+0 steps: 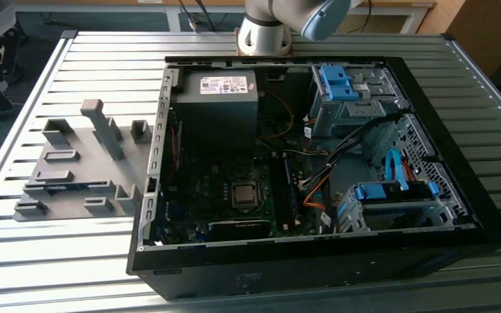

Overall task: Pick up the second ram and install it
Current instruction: 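Pick up the second ram and move it above second insertion slot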

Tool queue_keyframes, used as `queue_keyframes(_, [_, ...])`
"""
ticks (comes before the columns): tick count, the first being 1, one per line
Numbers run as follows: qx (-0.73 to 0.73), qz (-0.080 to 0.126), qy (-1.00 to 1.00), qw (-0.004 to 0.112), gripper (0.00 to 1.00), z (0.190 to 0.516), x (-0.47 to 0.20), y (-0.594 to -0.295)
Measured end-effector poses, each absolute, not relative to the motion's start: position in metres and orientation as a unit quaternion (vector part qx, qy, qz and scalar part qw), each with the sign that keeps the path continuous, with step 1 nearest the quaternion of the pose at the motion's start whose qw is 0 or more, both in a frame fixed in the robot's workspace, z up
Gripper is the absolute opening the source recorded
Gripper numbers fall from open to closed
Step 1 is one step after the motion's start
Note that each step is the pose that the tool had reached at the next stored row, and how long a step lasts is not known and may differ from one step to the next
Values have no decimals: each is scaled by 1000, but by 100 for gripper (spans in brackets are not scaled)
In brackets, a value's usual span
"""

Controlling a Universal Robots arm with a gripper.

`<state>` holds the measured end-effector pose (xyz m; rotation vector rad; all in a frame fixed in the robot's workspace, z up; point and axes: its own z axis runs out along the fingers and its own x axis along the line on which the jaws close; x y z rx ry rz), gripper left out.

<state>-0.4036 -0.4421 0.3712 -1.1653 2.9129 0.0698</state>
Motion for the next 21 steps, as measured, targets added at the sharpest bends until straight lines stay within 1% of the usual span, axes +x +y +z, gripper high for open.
queue_keyframes(12, [-437,22,899,0,11,371,-404,-442])
queue_keyframes(21, [-447,22,894,0,11,371,-404,-442])
